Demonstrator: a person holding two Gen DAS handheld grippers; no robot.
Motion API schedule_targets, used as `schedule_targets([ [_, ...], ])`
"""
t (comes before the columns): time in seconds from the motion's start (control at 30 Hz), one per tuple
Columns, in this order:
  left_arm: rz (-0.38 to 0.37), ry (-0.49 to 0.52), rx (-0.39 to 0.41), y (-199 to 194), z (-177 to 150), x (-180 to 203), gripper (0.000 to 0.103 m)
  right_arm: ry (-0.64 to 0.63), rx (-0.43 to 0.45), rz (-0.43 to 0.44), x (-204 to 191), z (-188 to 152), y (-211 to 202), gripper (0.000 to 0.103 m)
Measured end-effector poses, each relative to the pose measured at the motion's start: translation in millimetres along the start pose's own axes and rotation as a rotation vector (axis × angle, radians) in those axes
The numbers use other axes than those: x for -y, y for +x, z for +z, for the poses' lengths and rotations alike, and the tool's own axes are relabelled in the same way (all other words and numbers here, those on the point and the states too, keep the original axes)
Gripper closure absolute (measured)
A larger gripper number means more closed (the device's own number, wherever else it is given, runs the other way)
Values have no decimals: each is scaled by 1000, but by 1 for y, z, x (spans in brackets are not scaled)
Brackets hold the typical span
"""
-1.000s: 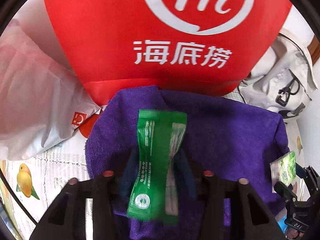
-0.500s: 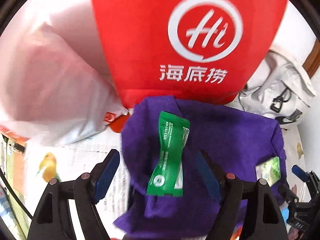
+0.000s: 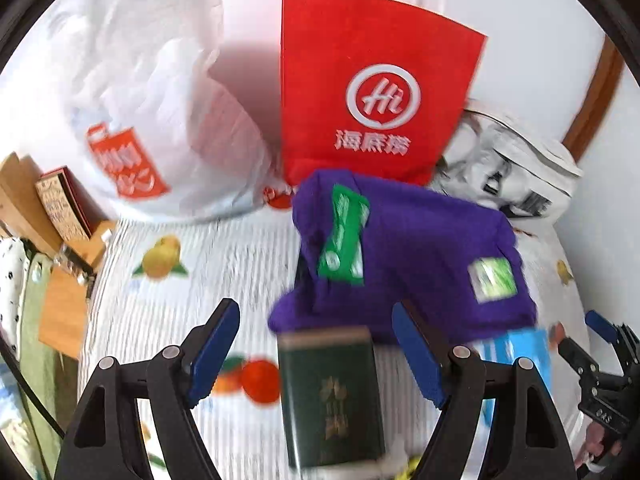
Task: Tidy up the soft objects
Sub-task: 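Open the left gripper on the towel while the right gripper releases the tissue pack there, then return the left gripper to the pile and grasp the white tissue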
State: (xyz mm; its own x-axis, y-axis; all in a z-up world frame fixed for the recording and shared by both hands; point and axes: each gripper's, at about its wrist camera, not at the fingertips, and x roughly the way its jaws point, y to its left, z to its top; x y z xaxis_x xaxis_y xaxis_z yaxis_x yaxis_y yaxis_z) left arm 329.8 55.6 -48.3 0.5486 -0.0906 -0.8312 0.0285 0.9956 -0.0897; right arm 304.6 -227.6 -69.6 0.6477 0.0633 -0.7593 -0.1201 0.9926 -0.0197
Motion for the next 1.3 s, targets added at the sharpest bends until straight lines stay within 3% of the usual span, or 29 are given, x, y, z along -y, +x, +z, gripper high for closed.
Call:
schedule_targets([
  [0.13,-43,-6,20,-23,-37,3,26,-33,3,13,-10,-22,-23,21],
  [0.27,-42,1,46,-41,-72,6,26,32,-34,82,-11,-48,-37,21],
  [0.6,-69,15,-71,-12,-137,18,26,62,-3,94,-17,-107,-65,21],
  [0.83,-69,73,-99,22,-153,40,26,66,-9,92,-14,-133,-68,21],
  [1.0,-24,107,-131,48,-153,50,26,80,-19,93,-7,-147,-67,21],
  [1.13,-53,92,-129,56,-153,50,26,106,-27,116,-3,-153,-64,21],
  [1.17,-56,88,-116,55,-153,49,29,107,-32,121,-2,-154,-63,21],
  [1.3,-127,91,-120,57,-154,49,70,99,-40,126,-4,-155,-59,21],
])
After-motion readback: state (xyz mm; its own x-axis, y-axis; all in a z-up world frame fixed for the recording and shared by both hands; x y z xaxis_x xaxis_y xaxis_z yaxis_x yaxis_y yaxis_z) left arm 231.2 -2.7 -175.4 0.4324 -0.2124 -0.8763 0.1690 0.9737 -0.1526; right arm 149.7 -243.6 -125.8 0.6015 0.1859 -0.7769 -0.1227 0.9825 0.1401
